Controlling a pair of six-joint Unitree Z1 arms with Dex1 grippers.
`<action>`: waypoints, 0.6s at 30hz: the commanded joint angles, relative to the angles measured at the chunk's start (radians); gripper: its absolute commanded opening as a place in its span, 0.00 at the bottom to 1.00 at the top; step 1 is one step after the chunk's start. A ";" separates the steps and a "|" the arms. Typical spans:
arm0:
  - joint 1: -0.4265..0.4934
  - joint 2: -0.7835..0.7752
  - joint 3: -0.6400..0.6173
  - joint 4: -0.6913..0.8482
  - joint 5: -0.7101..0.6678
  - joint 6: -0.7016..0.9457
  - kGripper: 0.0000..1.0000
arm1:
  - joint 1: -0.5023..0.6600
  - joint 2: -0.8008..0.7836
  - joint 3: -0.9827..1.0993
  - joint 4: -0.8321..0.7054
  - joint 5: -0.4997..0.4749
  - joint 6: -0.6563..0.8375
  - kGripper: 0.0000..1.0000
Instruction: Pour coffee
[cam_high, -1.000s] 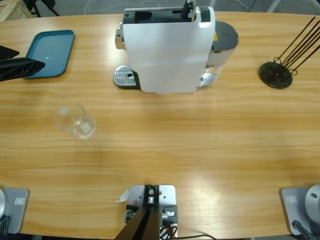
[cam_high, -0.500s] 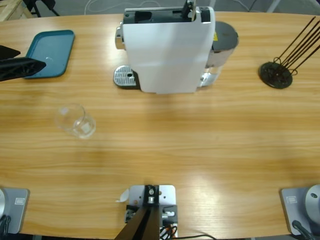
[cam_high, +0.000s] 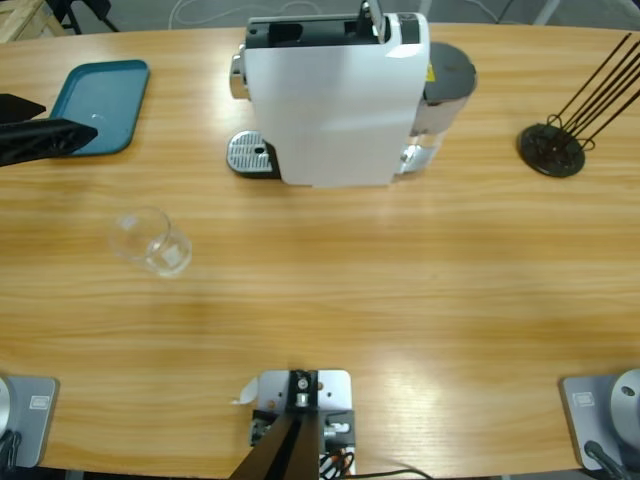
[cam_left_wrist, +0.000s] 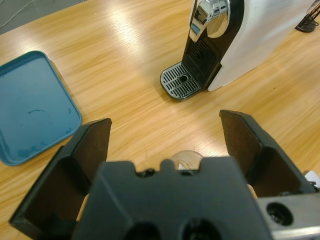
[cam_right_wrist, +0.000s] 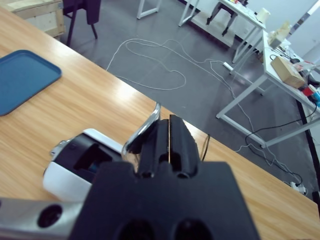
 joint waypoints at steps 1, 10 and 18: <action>-0.007 0.033 0.038 -0.012 -0.015 -0.006 0.93 | 0.094 0.152 -0.019 -0.004 0.001 -0.002 0.00; -0.007 0.033 0.040 -0.012 -0.015 -0.006 0.93 | 0.094 0.233 0.002 0.005 0.003 0.031 0.00; -0.007 0.035 0.043 -0.011 -0.015 -0.007 0.93 | 0.074 0.266 0.016 0.006 0.002 0.050 0.00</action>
